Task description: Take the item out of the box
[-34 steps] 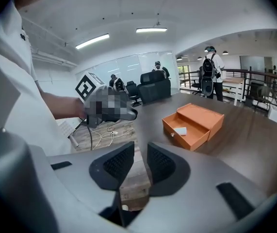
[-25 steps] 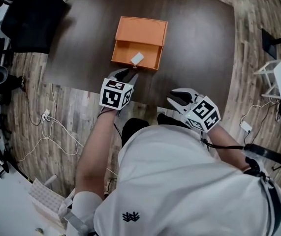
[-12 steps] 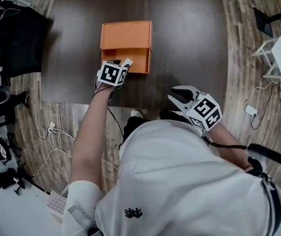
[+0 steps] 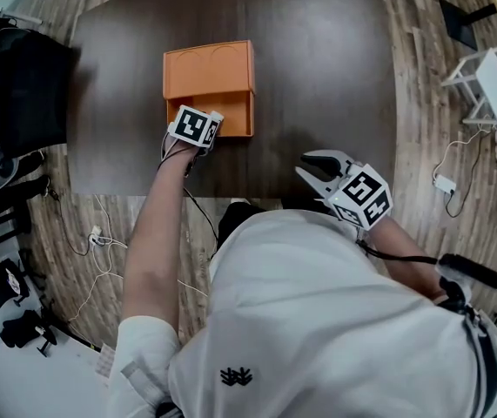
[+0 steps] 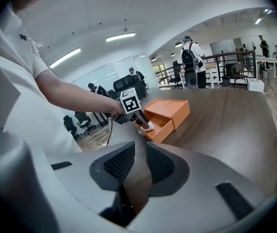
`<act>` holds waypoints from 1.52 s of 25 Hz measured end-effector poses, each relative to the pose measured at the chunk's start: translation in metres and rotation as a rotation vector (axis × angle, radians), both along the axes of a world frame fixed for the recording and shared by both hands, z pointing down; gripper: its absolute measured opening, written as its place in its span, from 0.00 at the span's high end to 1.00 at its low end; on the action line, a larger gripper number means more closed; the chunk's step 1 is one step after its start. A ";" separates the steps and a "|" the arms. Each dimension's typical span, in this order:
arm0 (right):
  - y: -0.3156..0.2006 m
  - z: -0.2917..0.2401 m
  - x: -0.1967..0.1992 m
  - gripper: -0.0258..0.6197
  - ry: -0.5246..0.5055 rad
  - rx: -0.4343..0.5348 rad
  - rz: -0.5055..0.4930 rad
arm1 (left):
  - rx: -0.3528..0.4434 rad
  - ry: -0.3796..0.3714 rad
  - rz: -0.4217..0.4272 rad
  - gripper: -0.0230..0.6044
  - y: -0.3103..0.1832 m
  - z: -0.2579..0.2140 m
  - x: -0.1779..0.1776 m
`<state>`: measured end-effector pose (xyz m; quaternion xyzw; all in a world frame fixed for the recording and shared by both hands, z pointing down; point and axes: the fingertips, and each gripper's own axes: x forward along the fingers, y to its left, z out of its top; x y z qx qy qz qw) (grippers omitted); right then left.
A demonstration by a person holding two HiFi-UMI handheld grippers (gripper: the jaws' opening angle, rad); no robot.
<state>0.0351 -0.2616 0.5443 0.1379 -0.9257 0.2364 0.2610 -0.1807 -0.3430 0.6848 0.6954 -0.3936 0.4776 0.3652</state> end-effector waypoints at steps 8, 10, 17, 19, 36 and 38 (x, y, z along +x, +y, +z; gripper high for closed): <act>-0.008 0.002 0.006 0.85 -0.002 -0.008 0.027 | -0.072 -0.058 0.059 0.66 0.005 0.019 0.001; -0.008 0.004 0.008 0.85 0.000 -0.010 0.034 | -0.075 -0.062 0.064 0.68 0.005 0.020 0.001; -0.007 0.009 0.013 0.85 0.006 -0.016 0.038 | -0.057 -0.069 0.054 0.68 0.003 0.018 0.000; -0.006 0.009 0.013 0.85 0.004 -0.013 0.033 | -0.047 -0.066 0.041 0.69 0.002 0.017 0.000; 0.007 0.010 -0.014 0.86 0.004 -0.012 -0.065 | 0.136 0.038 -0.148 0.69 0.009 -0.046 -0.017; 0.006 0.010 -0.021 0.86 0.008 -0.009 -0.082 | 0.166 0.062 -0.171 0.69 0.010 -0.056 -0.019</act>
